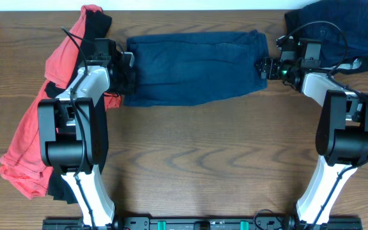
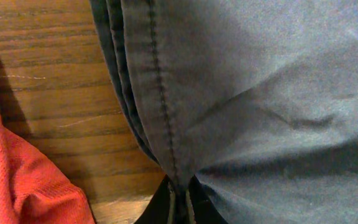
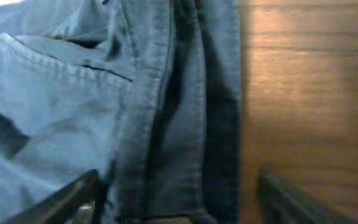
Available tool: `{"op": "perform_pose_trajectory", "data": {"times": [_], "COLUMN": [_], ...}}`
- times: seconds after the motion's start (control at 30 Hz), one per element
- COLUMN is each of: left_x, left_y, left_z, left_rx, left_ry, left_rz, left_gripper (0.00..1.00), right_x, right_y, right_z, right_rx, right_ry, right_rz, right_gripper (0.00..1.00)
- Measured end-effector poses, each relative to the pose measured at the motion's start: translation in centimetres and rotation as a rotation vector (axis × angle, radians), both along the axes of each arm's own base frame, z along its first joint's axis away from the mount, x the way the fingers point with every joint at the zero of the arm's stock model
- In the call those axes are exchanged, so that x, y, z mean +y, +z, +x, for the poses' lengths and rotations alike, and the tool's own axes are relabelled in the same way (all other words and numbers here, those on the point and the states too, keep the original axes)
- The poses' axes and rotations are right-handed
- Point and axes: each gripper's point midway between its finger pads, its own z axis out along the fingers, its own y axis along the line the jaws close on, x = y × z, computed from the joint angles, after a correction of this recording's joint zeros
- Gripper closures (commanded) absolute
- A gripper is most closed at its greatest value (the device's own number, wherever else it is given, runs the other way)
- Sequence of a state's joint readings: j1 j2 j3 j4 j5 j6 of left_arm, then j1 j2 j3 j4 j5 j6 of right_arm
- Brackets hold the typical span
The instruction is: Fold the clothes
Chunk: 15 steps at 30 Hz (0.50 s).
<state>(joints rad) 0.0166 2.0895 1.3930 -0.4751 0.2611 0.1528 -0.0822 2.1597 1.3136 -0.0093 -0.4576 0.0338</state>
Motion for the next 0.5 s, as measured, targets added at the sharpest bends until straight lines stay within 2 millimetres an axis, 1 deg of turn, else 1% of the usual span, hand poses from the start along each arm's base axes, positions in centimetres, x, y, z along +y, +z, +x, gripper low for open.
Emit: {"op": "perform_pose_trajectory", "data": {"times": [0.07,0.17,0.2,0.23,0.27,0.3,0.4,0.5], "left_x": [0.0,0.0,0.0,0.0,0.0,0.0,0.0,0.1], "left_y": [0.0,0.0,0.0,0.0,0.0,0.0,0.0,0.0], "left_z": [0.0,0.0,0.0,0.0,0.0,0.0,0.0,0.0], "left_rx": [0.000,0.000,0.000,0.000,0.000,0.000,0.001,0.004], "left_ry": [0.000,0.000,0.000,0.000,0.001,0.001,0.006,0.019], "left_rz": [0.000,0.000,0.000,0.001,0.002,0.002,0.001,-0.003], "left_gripper": [0.94,0.94,0.94,0.94,0.94,0.94,0.94,0.94], "right_x": [0.6,1.3,1.4,1.6,1.7,1.7,1.8,1.8], "right_y": [0.1,0.2,0.3,0.3,0.4,0.4,0.5,0.5], "right_z": [-0.1,-0.2,-0.2,-0.2,-0.2,-0.2,-0.3,-0.4], "right_rx": [0.003,0.009,0.009,0.007,0.007,0.009,0.012,0.017], "right_ry": [0.012,0.023,0.025,0.031,0.031,0.029,0.030,0.027], "right_rz": [0.022,0.048,0.052,0.055,0.058,0.062,0.076,0.094], "right_gripper": [0.33,0.48,0.57,0.69,0.79,0.85,0.98,0.99]}}
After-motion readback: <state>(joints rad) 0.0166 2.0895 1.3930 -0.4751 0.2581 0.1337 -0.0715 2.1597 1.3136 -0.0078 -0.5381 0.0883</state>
